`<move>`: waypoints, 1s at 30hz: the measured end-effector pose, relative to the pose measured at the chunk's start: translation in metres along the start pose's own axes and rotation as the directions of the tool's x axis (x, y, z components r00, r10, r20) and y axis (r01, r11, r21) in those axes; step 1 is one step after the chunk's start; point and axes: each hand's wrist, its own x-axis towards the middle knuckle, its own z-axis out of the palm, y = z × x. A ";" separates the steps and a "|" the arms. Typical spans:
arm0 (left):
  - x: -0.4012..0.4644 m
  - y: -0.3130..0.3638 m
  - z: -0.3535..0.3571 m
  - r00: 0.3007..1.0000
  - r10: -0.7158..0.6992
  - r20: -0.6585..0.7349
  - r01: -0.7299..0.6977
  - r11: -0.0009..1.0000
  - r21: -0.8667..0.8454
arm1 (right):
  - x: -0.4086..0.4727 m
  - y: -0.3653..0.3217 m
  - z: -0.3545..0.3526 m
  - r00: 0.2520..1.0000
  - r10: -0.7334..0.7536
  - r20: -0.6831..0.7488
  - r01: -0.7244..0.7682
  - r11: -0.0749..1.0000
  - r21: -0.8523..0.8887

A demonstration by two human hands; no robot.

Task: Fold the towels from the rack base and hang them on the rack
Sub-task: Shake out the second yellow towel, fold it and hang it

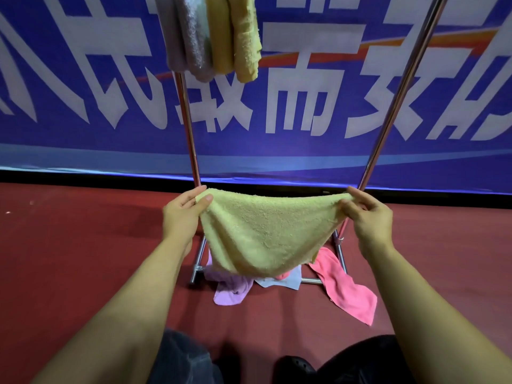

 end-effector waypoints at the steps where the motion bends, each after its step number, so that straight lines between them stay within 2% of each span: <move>1: 0.000 0.000 -0.001 1.000 0.016 -0.023 -0.015 1.000 0.021 | 0.000 0.000 -0.001 1.000 -0.016 0.021 0.017 0.999 -0.046; 3: 0.001 0.000 -0.005 0.997 0.056 -0.050 -0.050 0.993 0.105 | 0.001 -0.001 -0.003 0.998 -0.037 0.045 0.043 0.989 -0.142; 7: 0.001 -0.001 -0.011 0.993 0.113 -0.021 -0.101 0.944 0.315 | 0.002 -0.004 -0.007 0.995 -0.073 0.064 0.091 0.929 -0.358; 10: -0.001 -0.001 -0.014 0.982 0.191 -0.008 -0.157 0.827 0.540 | 0.001 -0.006 -0.009 0.990 -0.115 0.087 0.144 0.816 -0.559; 12: -0.002 -0.001 -0.014 0.968 0.249 0.000 -0.191 0.739 0.646 | 0.000 -0.006 -0.008 0.986 -0.128 0.109 0.168 0.764 -0.623; 16: -0.001 0.000 -0.012 0.951 0.309 0.024 -0.234 0.662 0.712 | 0.004 0.000 -0.007 0.984 -0.127 0.126 0.179 0.708 -0.684; 18: 0.000 -0.002 -0.013 0.959 0.281 0.043 -0.233 0.691 0.684 | 0.005 0.000 -0.008 0.985 -0.113 0.129 0.171 0.719 -0.674; 21: 0.002 -0.004 -0.014 0.981 0.186 0.059 -0.187 0.808 0.559 | 0.004 -0.003 -0.010 0.984 -0.103 0.146 0.173 0.754 -0.634; 25: -0.003 0.004 -0.011 0.985 0.164 0.060 -0.174 0.908 0.381 | 0.005 -0.001 -0.011 0.993 -0.053 0.101 0.100 0.837 -0.538; 27: -0.005 0.006 -0.010 0.987 0.154 0.054 -0.163 0.938 0.307 | 0.007 0.001 -0.014 0.999 -0.031 0.042 0.046 0.915 -0.400; 30: -0.003 0.007 -0.013 0.994 0.109 0.029 -0.113 0.969 0.219 | 0.007 0.001 -0.018 0.997 0.072 0.010 -0.071 0.996 -0.057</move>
